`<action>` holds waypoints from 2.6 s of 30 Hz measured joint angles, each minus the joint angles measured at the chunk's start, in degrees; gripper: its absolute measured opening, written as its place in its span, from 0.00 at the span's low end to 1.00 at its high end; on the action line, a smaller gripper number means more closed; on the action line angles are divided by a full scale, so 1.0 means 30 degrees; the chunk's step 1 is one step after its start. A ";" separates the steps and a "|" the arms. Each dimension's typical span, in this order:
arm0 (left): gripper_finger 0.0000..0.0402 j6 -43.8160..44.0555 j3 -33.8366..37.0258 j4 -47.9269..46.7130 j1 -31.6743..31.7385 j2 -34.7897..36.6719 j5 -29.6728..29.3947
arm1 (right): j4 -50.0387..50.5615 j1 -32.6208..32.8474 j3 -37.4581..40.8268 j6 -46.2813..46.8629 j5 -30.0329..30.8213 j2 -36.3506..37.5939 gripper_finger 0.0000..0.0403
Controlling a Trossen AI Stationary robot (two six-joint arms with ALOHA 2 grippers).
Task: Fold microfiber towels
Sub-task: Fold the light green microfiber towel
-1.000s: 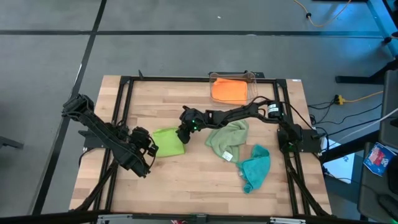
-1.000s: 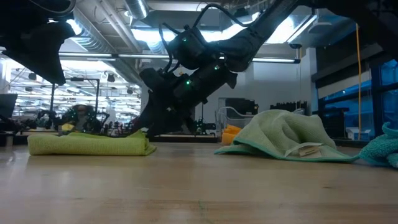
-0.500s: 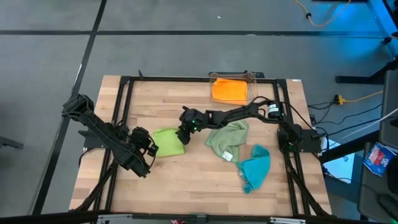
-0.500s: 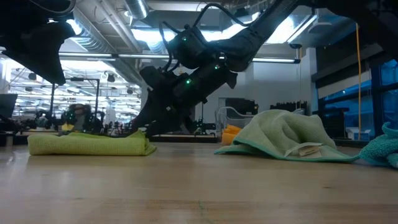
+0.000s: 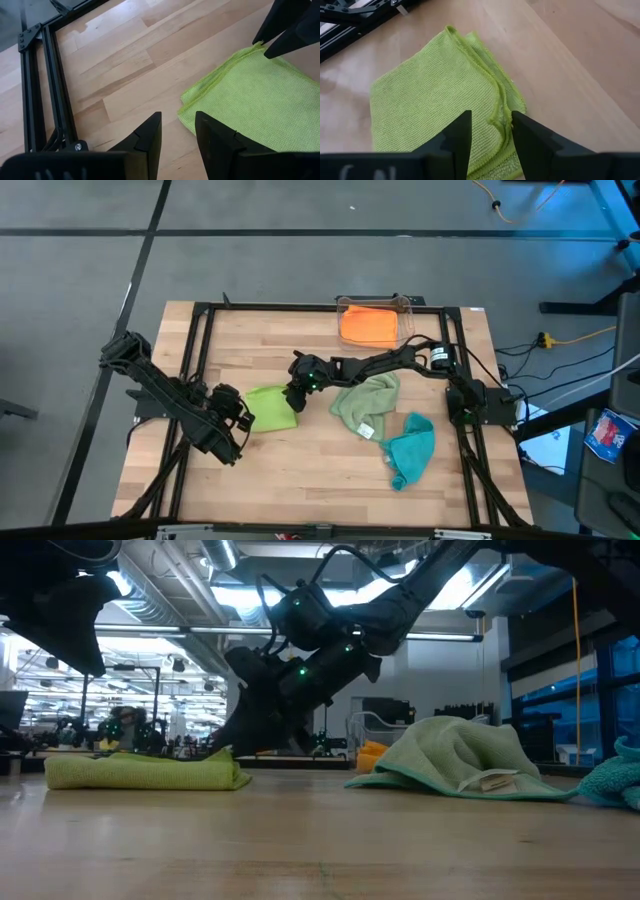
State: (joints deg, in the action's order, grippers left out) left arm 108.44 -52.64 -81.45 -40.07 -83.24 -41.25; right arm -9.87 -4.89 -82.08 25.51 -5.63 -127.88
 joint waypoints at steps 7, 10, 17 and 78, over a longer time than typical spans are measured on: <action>0.28 -0.0015 0.0000 -0.0007 0.0000 0.0004 0.0007 | -0.0363 0.0097 0.0000 -0.0178 0.0413 -0.0193 0.33; 0.28 -0.0051 0.0000 -0.0007 0.0000 0.0004 0.0007 | -0.0333 0.0090 0.0000 -0.0181 0.0457 -0.0203 0.33; 0.28 -0.0073 0.0000 -0.0007 0.0000 0.0003 0.0007 | -0.0348 0.0090 0.0000 -0.0235 0.0503 -0.0203 0.31; 0.28 -0.0219 0.0000 0.0109 0.0000 0.0000 0.0004 | 0.4073 0.0136 0.0000 0.1297 0.3563 0.1079 0.22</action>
State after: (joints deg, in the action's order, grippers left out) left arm 107.79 -52.64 -81.12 -40.07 -83.24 -41.24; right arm 2.35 -4.48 -82.08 29.40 5.06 -124.64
